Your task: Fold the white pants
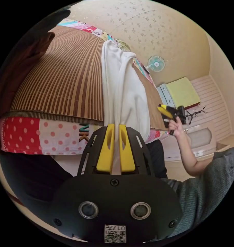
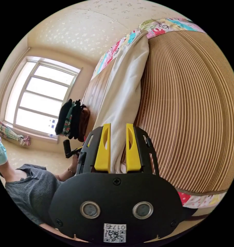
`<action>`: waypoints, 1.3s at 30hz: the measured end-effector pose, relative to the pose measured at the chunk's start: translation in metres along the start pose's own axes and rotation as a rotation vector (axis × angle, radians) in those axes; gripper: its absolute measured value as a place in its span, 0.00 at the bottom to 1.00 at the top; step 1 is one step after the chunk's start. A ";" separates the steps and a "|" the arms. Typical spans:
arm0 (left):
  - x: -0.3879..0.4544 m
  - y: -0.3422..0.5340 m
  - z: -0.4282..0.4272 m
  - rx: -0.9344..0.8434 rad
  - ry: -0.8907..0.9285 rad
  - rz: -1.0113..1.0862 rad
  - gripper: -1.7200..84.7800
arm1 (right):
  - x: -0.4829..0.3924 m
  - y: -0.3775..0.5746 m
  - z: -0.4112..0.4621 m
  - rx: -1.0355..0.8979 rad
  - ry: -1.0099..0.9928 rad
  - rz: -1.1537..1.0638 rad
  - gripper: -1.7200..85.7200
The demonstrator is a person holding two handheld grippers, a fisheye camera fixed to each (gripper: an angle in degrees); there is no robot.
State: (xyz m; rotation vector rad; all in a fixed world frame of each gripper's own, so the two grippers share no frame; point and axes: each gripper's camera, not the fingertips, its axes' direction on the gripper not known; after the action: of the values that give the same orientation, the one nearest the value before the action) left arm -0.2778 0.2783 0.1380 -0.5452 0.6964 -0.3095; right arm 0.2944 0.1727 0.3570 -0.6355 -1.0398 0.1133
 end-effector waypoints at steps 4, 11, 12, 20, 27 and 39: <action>0.005 0.003 0.000 0.015 -0.042 0.023 0.06 | -0.021 -0.150 0.033 0.120 0.214 -0.072 0.15; -0.018 0.005 -0.003 0.047 0.057 -0.028 0.06 | 0.019 -0.332 0.083 0.433 0.151 0.231 0.18; -0.020 0.004 -0.004 0.046 0.063 -0.034 0.06 | 0.018 -0.340 0.087 0.437 0.177 0.238 0.18; -0.037 -0.010 -0.009 0.001 0.129 -0.114 0.06 | -0.066 -0.420 0.152 0.274 0.728 0.051 0.08; -0.054 -0.007 -0.037 -0.032 0.342 -0.227 0.06 | -0.204 -0.430 0.167 0.413 0.539 -0.332 0.06; -0.065 0.000 -0.021 -0.094 0.264 -0.180 0.07 | -0.144 -0.243 0.170 -0.035 0.383 -0.361 0.12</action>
State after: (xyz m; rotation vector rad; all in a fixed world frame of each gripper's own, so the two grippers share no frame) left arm -0.3398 0.2993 0.1582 -0.6655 0.9229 -0.5251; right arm 0.0294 -0.0064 0.4365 -0.4677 -0.7695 -0.3319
